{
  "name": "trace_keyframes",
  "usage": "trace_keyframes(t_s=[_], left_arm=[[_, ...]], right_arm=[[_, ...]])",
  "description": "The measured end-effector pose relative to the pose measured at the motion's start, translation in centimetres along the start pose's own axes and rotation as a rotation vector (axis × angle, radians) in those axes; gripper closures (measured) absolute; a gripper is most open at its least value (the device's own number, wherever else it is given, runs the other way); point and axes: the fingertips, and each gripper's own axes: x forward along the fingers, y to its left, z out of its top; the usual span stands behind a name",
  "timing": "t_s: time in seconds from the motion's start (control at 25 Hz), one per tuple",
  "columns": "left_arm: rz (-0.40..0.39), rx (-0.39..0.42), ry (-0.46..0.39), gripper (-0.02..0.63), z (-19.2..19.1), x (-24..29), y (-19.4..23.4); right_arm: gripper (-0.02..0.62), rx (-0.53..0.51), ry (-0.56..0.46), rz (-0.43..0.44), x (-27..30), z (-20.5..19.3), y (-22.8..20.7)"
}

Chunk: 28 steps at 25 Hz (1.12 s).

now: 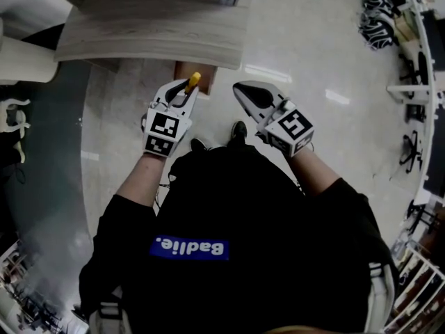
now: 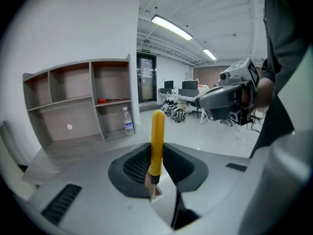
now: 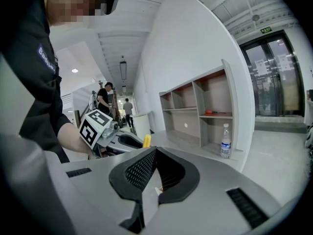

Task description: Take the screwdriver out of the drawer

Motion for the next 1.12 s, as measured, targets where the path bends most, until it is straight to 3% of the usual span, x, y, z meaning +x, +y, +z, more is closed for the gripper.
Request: trace_keyframes(t_s=[0.56,1.12], left_arm=[[0.067,-0.124,-0.117,0.531,3.0,-4.9,-1.8],[0.081,-0.150,-0.143,0.531,3.0,-5.7,-2.9]], right_arm=[[0.565,-0.031,0.011,0.089,0.1,0.2,2.6],[0.565,-0.039,0.012,0.116,0.0,0.1,3.0]])
